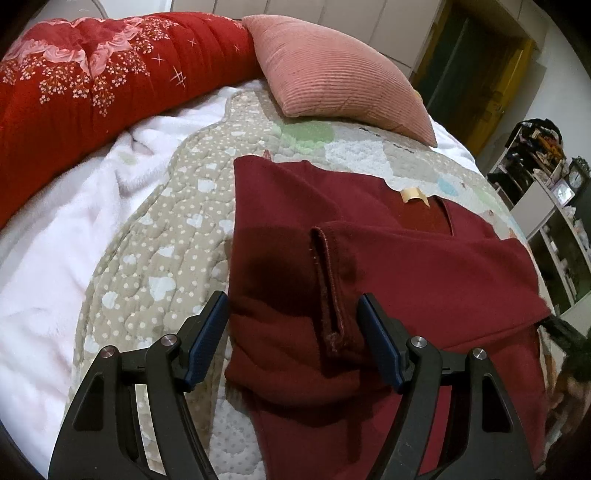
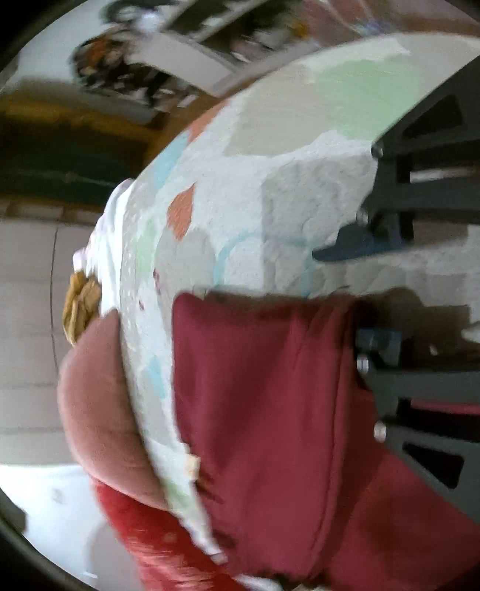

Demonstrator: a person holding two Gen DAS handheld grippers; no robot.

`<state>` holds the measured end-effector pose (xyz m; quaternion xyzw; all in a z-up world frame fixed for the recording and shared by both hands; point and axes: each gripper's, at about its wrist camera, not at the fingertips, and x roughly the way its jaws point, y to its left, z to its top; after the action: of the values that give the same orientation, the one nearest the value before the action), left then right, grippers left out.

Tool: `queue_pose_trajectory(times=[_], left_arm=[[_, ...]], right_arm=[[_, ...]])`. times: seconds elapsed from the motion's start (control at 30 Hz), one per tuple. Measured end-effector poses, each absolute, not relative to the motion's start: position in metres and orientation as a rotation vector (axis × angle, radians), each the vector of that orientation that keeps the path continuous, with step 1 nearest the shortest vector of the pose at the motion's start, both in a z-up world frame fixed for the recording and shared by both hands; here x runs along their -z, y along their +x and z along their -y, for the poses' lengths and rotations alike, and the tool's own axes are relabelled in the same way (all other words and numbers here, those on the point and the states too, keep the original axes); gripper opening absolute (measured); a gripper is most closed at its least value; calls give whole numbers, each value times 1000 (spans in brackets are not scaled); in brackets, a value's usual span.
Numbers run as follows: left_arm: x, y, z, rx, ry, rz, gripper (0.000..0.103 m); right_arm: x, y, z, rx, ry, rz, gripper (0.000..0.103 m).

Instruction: Fold small clothes

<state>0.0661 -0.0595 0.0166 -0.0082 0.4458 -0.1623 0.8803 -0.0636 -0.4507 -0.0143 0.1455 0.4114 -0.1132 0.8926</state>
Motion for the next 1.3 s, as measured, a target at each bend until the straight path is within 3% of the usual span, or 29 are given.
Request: queue_pose_trajectory(times=[0.07,0.23,0.4,0.6,1.0,1.3], left_arm=[[-18,65,59,327,-15,-925,72],[-40,55,53,286,-10,-822,72],[-44,55,55,288,4,-804,72],[-37,55,65,288,39,-809,72],[-18,64,67,278,59,-872,72],[-16,66,68,281,57,-882,73]], right_arm=[[5,-75,456,241,333,-826,48],[-30,-84,436,252,237,-806,48],[-30,-90,440,331,177,-924,48],[-55,-96,451,284,301,-773,48],[1,28,420,123,282,-870,43],[1,12,445,214,348,-877,43]])
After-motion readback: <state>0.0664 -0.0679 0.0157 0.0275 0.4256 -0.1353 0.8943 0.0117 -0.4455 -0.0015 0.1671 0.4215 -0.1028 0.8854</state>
